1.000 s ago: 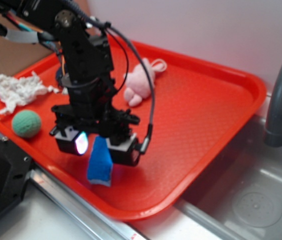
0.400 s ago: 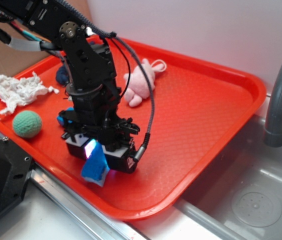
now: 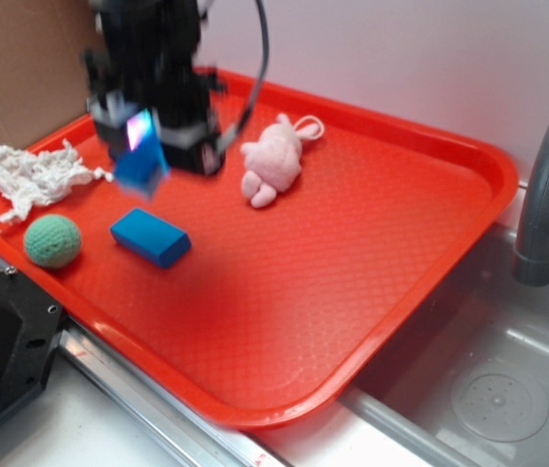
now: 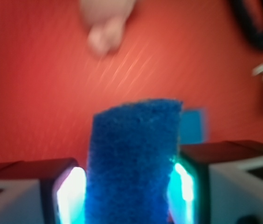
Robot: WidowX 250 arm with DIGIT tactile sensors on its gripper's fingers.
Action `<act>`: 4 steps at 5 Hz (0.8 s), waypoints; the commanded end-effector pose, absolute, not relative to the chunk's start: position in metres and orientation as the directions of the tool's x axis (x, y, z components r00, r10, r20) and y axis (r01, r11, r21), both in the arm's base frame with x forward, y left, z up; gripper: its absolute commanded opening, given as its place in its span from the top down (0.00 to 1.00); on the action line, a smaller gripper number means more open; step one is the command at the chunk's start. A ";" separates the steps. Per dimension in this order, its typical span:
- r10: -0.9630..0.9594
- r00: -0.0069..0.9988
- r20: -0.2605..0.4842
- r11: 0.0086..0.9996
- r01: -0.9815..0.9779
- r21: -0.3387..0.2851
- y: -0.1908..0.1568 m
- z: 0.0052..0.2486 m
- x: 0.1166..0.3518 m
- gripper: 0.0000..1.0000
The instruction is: Grab the blue sponge.
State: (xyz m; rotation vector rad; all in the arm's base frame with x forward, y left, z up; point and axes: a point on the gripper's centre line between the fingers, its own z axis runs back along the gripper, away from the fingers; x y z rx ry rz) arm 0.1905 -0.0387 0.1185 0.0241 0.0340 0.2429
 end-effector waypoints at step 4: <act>0.094 0.992 0.083 0.995 -0.096 0.019 -0.053 0.237 0.205 1.00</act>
